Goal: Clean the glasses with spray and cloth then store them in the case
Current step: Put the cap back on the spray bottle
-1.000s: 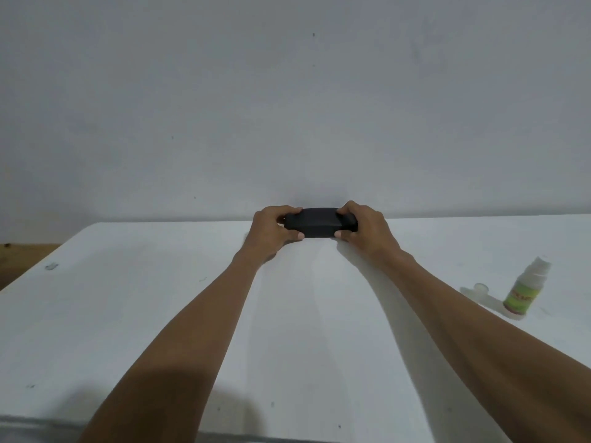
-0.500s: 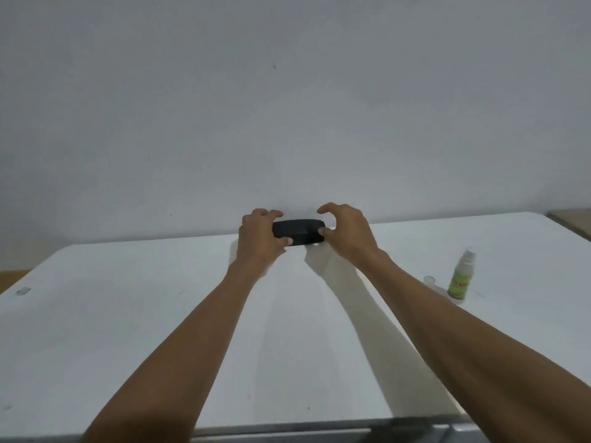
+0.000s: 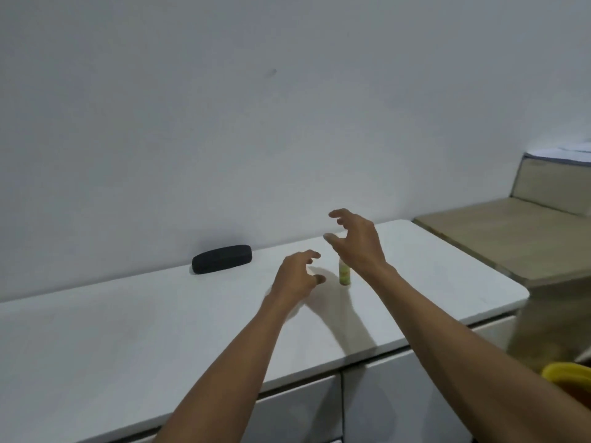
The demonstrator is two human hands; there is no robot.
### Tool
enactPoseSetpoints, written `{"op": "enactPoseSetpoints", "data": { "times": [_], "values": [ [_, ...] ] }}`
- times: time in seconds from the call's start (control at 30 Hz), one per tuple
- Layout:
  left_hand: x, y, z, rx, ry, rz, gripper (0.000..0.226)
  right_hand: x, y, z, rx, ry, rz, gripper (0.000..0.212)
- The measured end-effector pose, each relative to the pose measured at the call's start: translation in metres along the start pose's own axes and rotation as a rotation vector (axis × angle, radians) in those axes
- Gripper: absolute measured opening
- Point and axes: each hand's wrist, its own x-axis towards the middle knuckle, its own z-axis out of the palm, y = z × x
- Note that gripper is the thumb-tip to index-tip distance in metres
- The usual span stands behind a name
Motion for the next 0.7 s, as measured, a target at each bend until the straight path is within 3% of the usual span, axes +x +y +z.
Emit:
{"op": "enactPoseSetpoints", "data": {
  "times": [0.17,0.33,0.47,0.7],
  "values": [
    [-0.007,0.013,0.032,-0.032,-0.018,-0.010,0.041,-0.035,0.031,-0.001,0.155,-0.009,0.136,0.051],
    [-0.004,0.010,0.043,-0.046,0.040,0.001,0.032,-0.052,0.050,0.014,0.260,0.004,0.201,0.022],
    [0.005,0.009,0.033,-0.322,0.183,-0.090,0.026,-0.053,0.057,0.021,0.300,0.015,0.224,0.012],
    [0.016,0.039,0.002,-0.552,0.309,0.066,0.024,-0.053,0.060,0.023,0.331,0.022,0.217,0.007]
  ]
}}
